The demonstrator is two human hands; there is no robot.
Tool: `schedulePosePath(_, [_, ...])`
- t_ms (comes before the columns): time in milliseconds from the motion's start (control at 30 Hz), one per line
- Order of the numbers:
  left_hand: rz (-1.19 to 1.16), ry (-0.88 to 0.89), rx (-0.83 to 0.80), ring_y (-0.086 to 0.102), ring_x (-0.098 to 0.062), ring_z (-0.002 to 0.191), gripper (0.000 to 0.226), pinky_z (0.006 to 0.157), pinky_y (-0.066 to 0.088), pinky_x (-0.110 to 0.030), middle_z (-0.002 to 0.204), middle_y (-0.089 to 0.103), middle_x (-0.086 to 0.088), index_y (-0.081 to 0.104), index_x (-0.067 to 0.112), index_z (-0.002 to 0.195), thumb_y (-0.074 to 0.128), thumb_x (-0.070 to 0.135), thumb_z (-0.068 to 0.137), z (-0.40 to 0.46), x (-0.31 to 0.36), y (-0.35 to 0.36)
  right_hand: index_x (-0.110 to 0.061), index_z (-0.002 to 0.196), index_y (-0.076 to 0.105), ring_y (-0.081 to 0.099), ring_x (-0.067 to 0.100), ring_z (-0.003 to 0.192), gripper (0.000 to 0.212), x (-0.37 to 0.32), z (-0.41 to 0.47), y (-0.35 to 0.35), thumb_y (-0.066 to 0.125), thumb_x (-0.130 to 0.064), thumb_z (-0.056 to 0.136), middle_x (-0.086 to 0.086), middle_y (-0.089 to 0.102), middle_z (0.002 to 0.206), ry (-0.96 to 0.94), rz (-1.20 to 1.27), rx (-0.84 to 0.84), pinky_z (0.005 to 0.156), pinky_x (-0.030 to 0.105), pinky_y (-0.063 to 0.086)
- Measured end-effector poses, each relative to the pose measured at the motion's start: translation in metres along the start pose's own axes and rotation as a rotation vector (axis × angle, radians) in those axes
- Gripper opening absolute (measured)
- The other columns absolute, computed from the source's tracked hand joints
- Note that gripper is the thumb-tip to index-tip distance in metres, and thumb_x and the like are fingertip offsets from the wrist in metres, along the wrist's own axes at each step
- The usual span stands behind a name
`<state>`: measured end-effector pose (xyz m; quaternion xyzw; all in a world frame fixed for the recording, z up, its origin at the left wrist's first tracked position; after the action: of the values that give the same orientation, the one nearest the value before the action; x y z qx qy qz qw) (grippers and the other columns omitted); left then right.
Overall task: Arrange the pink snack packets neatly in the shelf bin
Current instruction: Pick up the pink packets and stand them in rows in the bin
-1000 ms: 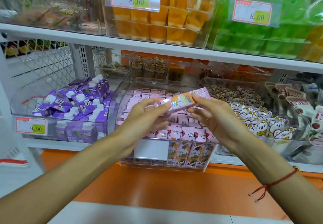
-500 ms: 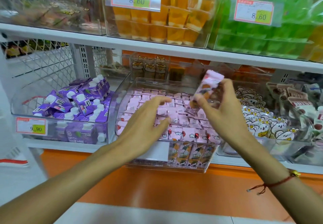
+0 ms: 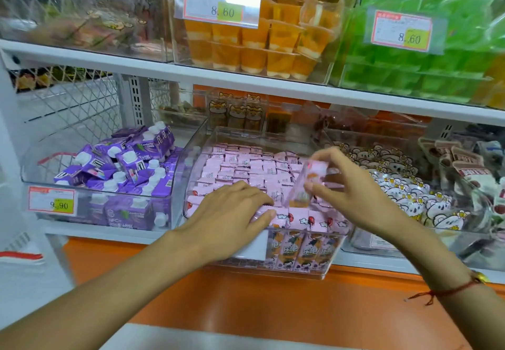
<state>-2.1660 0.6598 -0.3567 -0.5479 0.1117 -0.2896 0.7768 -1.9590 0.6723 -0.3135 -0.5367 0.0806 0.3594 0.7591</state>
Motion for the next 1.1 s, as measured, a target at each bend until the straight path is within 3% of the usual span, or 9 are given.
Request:
schedulePosePath(133, [-0.008, -0.010, 0.006, 0.044, -0.009, 0.117, 0.038, 0.091, 0.035, -0.026, 0.127, 0.056, 0.013, 0.051, 0.031, 0.127, 0.032, 0.048, 0.098, 0.000, 0.002, -0.001, -0.028, 0.110, 0.066, 0.050, 0.000, 0.088, 0.030, -0.002, 0.000, 0.002, 0.067, -0.038, 0.082, -0.009, 0.056, 0.107, -0.092, -0.259, 0.027, 0.077, 0.023, 0.044])
schedulePosePath(233, [-0.016, -0.015, 0.011, 0.045, -0.008, 0.116, 0.038, 0.091, 0.034, -0.025, 0.126, 0.056, 0.014, 0.051, 0.032, 0.126, 0.033, 0.049, 0.098, 0.000, 0.002, -0.001, -0.028, 0.111, 0.068, 0.050, 0.010, 0.098, 0.025, -0.006, -0.004, 0.014, 0.057, -0.038, 0.090, -0.008, 0.063, 0.107, -0.168, -0.362, -0.014, 0.079, 0.027, 0.038])
schedulePosePath(400, [-0.012, -0.024, 0.031, 0.044, -0.006, 0.115, 0.037, 0.089, 0.034, -0.024, 0.125, 0.055, 0.017, 0.051, 0.033, 0.127, 0.034, 0.048, 0.097, 0.001, 0.004, 0.000, -0.026, 0.117, 0.066, 0.051, 0.016, 0.102, 0.033, -0.007, -0.004, 0.028, 0.040, -0.031, 0.098, -0.005, 0.065, 0.113, -0.212, -0.456, -0.167, 0.085, 0.031, 0.042])
schedulePosePath(533, [-0.057, -0.009, 0.058, 0.041, -0.005, 0.119, 0.038, 0.090, 0.033, -0.021, 0.133, 0.049, 0.017, 0.042, 0.031, 0.135, 0.037, 0.041, 0.098, 0.001, 0.006, 0.000, -0.027, 0.117, 0.065, 0.049, 0.009, 0.100, 0.027, -0.004, -0.003, 0.015, 0.050, -0.031, 0.095, -0.011, 0.064, 0.107, -0.159, -0.374, -0.066, 0.079, 0.026, 0.037])
schedulePosePath(633, [-0.127, 0.033, 0.052, 0.031, 0.000, 0.130, 0.043, 0.100, 0.027, -0.018, 0.146, 0.035, 0.020, 0.032, 0.036, 0.143, 0.033, 0.039, 0.100, 0.003, 0.012, 0.001, -0.028, 0.103, 0.069, 0.046, 0.008, 0.091, 0.020, 0.004, -0.002, -0.006, 0.064, -0.038, 0.086, -0.012, 0.061, 0.097, -0.081, -0.387, 0.072, 0.072, 0.026, 0.035])
schedulePosePath(733, [-0.145, 0.063, -0.001, 0.024, 0.003, 0.135, 0.044, 0.106, 0.016, -0.015, 0.150, 0.030, 0.021, 0.030, 0.040, 0.144, 0.025, 0.044, 0.101, 0.004, 0.018, 0.005, -0.031, 0.101, 0.069, 0.047, 0.013, 0.098, 0.030, 0.004, -0.003, -0.008, 0.068, -0.050, 0.078, -0.009, 0.064, 0.098, -0.043, -0.459, -0.056, 0.076, 0.031, 0.042])
schedulePosePath(833, [-0.100, 0.090, -0.036, 0.028, -0.001, 0.135, 0.042, 0.109, 0.018, -0.019, 0.148, 0.036, 0.019, 0.035, 0.039, 0.142, 0.024, 0.043, 0.101, 0.005, 0.019, 0.009, -0.033, 0.108, 0.069, 0.046, 0.018, 0.106, 0.033, 0.000, -0.003, 0.000, 0.064, -0.052, 0.081, -0.005, 0.065, 0.106, -0.036, -0.545, -0.167, 0.083, 0.033, 0.041])
schedulePosePath(967, [-0.067, 0.102, -0.014, 0.036, -0.001, 0.128, 0.040, 0.102, 0.025, -0.018, 0.142, 0.043, 0.020, 0.038, 0.040, 0.141, 0.029, 0.041, 0.101, 0.006, 0.018, 0.009, -0.037, 0.110, 0.067, 0.044, 0.017, 0.109, 0.030, -0.007, 0.002, 0.000, 0.064, -0.049, 0.083, -0.003, 0.062, 0.107, -0.075, -0.657, -0.184, 0.079, 0.030, 0.035])
schedulePosePath(1100, [-0.100, 0.100, -0.007, 0.041, 0.003, 0.114, 0.039, 0.085, 0.026, -0.014, 0.130, 0.052, 0.022, 0.035, 0.043, 0.139, 0.031, 0.043, 0.100, 0.004, 0.016, 0.008, -0.035, 0.107, 0.068, 0.042, 0.014, 0.102, 0.028, -0.005, -0.003, 0.003, 0.060, -0.050, 0.085, -0.008, 0.065, 0.103, -0.121, -0.656, -0.153, 0.074, 0.027, 0.029])
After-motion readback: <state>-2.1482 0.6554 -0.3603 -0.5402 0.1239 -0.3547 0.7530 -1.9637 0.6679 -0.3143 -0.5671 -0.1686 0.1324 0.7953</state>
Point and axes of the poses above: each hand's wrist, its own z-axis towards the middle knuckle, its own y-axis out of the palm, x = y × z, the point moved 2 cm from there along z, towards the middle knuckle
